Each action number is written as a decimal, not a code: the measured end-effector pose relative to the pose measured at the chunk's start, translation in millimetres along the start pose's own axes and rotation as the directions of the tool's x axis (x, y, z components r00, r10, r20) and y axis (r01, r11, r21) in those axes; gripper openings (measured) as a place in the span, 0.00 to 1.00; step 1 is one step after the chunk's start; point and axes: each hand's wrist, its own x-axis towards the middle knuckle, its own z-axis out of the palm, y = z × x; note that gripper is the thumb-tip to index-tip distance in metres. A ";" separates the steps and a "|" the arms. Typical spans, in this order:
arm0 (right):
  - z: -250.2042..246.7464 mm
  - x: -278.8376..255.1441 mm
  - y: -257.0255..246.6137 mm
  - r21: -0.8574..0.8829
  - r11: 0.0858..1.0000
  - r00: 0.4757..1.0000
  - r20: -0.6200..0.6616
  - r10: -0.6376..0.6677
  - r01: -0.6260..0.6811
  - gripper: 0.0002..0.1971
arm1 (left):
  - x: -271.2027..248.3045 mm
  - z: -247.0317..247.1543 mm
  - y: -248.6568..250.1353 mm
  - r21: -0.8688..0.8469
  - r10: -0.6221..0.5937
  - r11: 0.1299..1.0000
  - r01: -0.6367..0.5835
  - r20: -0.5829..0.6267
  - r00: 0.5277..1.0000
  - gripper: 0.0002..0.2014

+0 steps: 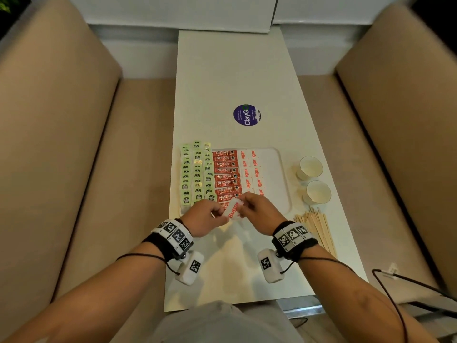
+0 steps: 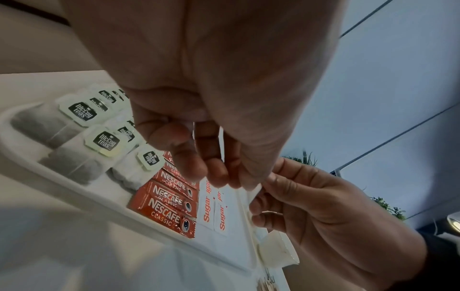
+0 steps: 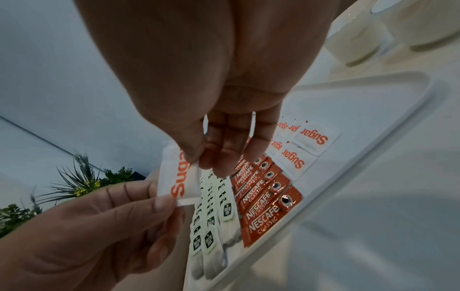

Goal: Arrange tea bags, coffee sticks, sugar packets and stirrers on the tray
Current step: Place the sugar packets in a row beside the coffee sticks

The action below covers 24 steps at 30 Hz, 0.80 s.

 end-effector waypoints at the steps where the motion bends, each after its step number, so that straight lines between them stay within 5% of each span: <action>1: 0.8 0.6 -1.1 0.013 1.000 1.000 0.004 0.002 -0.002 0.05 | 0.3 -0.9 0.8 -0.004 0.005 1.000 -0.005 -0.006 1.000 0.10; 7: 7.7 3.9 8.5 0.143 0.989 0.996 -0.064 0.055 -0.046 0.08 | 5.3 5.8 3.4 -0.074 -0.028 0.997 0.022 -0.078 0.997 0.11; 12: 1.3 -0.5 29.6 0.058 0.991 0.993 -0.004 0.121 -0.121 0.09 | 18.5 21.2 4.3 -0.178 -0.102 0.981 0.081 -0.113 0.988 0.05; 24: -38.5 14.7 85.0 -0.123 0.970 0.978 -0.005 0.209 -0.208 0.19 | 71.3 70.1 33.0 -0.050 -0.263 0.965 0.258 -0.157 0.952 0.10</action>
